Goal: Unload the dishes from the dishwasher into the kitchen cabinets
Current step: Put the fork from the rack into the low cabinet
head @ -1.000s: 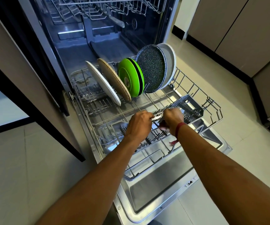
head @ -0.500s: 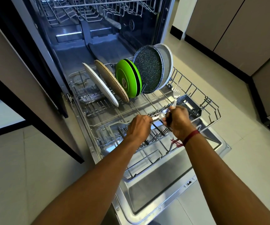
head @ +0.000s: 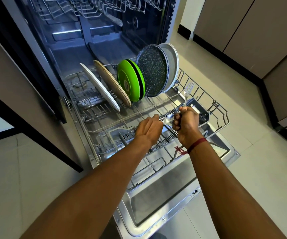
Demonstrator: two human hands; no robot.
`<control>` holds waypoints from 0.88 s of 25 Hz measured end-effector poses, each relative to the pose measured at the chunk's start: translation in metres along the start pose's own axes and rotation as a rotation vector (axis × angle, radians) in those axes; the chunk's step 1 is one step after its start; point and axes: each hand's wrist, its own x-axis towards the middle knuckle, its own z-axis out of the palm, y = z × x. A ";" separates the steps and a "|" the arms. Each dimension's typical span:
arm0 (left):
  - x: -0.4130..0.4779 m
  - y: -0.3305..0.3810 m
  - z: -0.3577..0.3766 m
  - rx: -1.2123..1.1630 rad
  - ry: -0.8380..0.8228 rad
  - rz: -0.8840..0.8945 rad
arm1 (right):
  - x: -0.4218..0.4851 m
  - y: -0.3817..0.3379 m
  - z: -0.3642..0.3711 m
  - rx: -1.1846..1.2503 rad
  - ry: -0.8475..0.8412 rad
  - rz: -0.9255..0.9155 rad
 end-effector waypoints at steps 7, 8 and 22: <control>0.004 0.006 0.008 0.022 -0.037 0.031 | 0.002 0.001 0.000 -0.005 -0.012 0.022; 0.004 0.008 0.010 -0.006 -0.024 0.012 | 0.003 0.001 0.000 -0.008 -0.014 0.025; 0.006 0.015 -0.009 -0.547 0.189 -0.422 | -0.004 0.001 0.002 -0.100 -0.089 -0.051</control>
